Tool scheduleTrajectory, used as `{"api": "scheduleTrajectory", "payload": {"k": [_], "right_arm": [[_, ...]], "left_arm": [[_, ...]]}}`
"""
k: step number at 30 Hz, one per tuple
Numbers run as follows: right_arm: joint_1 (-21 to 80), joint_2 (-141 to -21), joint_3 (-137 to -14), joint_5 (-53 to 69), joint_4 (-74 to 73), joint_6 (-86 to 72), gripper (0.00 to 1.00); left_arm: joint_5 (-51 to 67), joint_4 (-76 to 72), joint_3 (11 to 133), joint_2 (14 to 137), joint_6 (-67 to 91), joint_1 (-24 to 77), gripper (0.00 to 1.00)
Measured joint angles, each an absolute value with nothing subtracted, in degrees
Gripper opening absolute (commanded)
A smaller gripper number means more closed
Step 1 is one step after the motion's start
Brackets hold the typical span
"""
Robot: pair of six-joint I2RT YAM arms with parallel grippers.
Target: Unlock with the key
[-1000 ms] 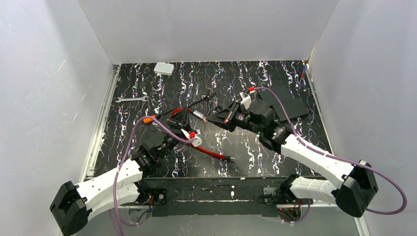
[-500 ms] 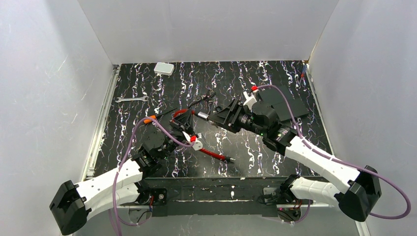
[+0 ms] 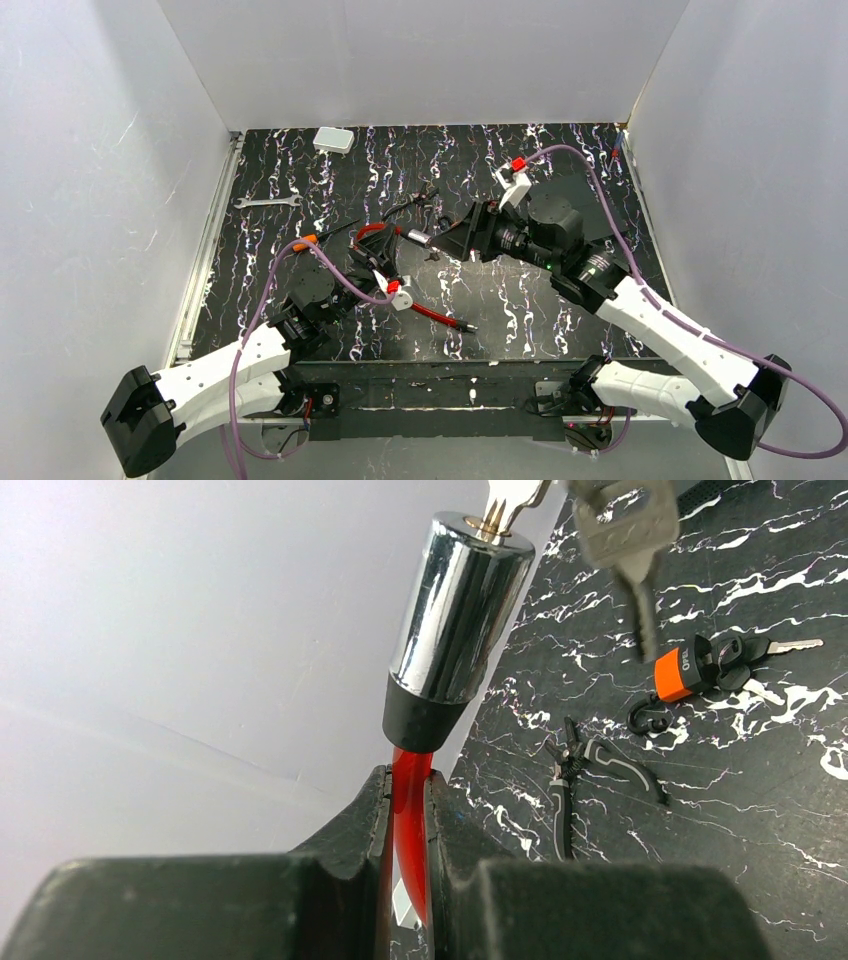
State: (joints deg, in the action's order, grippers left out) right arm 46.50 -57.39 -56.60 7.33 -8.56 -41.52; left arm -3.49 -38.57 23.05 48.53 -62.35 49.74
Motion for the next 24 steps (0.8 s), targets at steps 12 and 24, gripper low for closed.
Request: {"api": "scheduleTrajectory", "payload": {"k": [12,24], "right_arm": [[46.52,-66.26,-58.08,11.88,-5.72,-39.81,0.67],[46.52,-68.40,-59.33,14.55,-1.89,-41.85,0.01]], "left_arm": [[-2.33,-38.41,23.05,48.56,-62.06,49.74,0.00],[-2.04,-38.20,23.05,48.53,-61.91,49.71,0.05]]}}
